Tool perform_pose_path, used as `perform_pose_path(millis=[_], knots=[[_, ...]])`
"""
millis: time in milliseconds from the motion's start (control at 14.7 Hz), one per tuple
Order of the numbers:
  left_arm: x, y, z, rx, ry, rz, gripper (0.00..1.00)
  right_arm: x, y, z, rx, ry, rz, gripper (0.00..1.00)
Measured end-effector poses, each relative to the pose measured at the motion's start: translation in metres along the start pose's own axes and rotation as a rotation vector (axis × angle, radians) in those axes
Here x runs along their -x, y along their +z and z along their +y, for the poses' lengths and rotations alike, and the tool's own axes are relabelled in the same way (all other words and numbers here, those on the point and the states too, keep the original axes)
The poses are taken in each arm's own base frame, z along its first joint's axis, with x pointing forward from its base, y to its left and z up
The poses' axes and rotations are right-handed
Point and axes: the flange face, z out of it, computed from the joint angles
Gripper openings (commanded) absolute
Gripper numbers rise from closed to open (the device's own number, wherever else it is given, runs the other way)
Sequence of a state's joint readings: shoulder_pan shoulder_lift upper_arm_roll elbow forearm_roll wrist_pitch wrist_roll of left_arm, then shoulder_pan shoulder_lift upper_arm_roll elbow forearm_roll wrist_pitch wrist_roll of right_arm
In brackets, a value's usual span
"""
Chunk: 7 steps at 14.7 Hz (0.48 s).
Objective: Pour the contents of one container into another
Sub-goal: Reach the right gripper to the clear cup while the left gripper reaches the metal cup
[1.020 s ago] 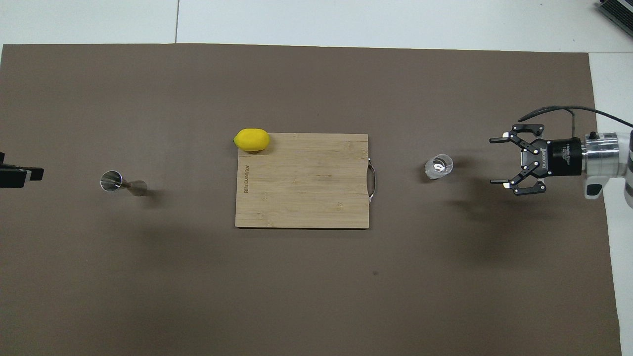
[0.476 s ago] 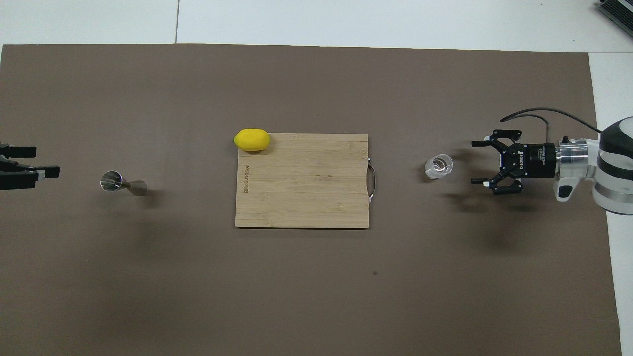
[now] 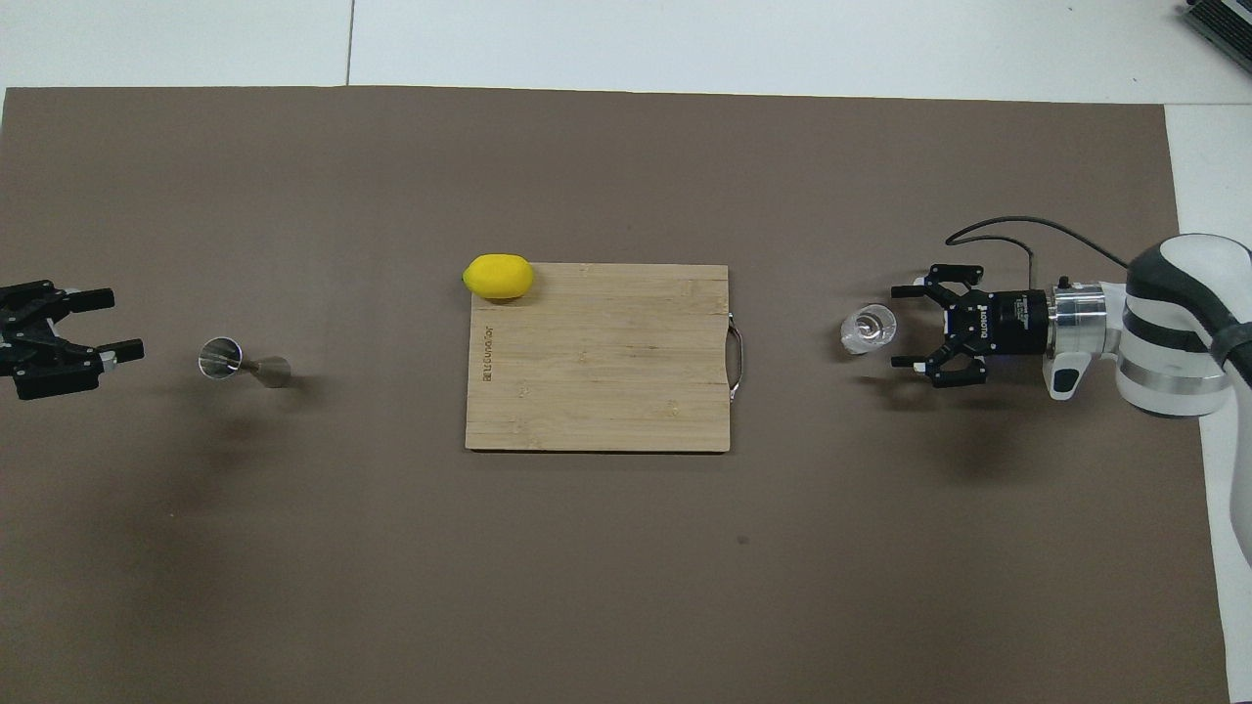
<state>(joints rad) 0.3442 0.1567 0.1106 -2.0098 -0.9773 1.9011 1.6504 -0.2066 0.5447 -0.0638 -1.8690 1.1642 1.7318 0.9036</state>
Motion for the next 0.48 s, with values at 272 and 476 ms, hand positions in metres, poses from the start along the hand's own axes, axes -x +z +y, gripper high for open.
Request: perform_pose_path(millis=[272, 476], knots=[[0.028, 0.006, -0.015, 0.129, 0.079, 0.102, 1.0, -0.002, 0.019, 0.002, 0.012, -0.003, -0.024, 1.0], [0.038, 0.017, -0.016, 0.188, 0.192, 0.15, 1.0, -0.004, 0.024, 0.002, 0.012, -0.001, -0.015, 1.0]])
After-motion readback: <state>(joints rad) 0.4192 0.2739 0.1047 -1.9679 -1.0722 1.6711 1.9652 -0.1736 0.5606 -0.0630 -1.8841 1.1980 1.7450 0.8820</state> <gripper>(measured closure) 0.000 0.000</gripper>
